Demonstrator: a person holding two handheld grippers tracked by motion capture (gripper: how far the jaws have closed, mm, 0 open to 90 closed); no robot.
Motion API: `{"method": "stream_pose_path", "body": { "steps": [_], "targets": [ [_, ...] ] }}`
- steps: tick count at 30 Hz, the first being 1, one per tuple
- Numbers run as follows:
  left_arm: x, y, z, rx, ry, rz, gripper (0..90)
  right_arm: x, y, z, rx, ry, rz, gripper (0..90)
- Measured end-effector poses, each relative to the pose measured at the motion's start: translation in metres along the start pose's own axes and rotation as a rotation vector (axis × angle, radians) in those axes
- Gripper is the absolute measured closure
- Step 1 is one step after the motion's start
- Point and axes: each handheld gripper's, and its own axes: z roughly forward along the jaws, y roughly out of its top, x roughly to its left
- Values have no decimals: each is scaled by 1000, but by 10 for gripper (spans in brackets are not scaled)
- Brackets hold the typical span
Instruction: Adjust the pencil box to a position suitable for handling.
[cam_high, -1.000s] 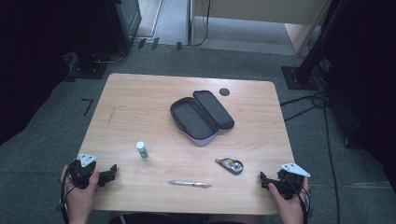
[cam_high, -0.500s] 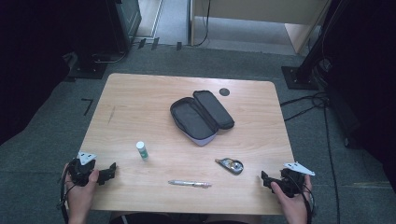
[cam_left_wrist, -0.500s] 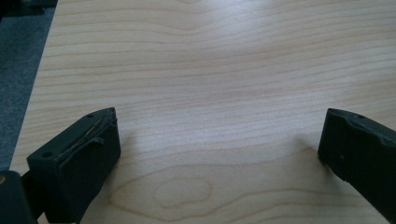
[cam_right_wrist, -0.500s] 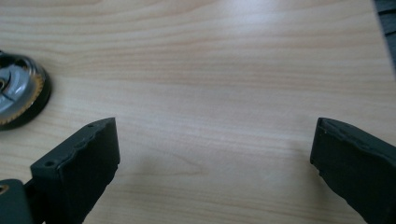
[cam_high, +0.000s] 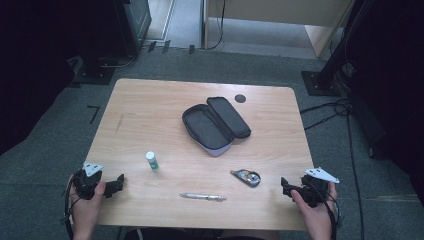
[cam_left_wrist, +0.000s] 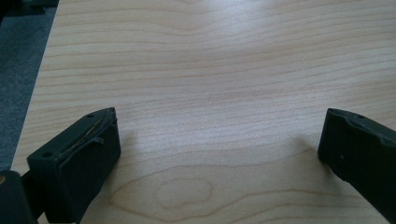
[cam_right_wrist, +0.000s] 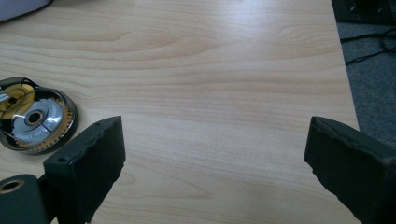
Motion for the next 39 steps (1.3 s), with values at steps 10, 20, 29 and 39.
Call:
{"method": "stream_pose_path", "body": {
  "steps": [10, 20, 29, 39],
  "targets": [
    [0, 0, 0, 0, 0, 0, 0, 15, 20, -7, -37, 24, -30, 63],
    [0, 0, 0, 0, 0, -1, 0, 31, 33, -3, -59, 45, -43, 64],
    [0, 0, 0, 0, 0, 0, 0, 54, 47, 6, -69, 87, -57, 130],
    [0, 0, 0, 0, -1, 0, 0, 72, 60, 15, -70, 100, -51, 134]
  ]
}}
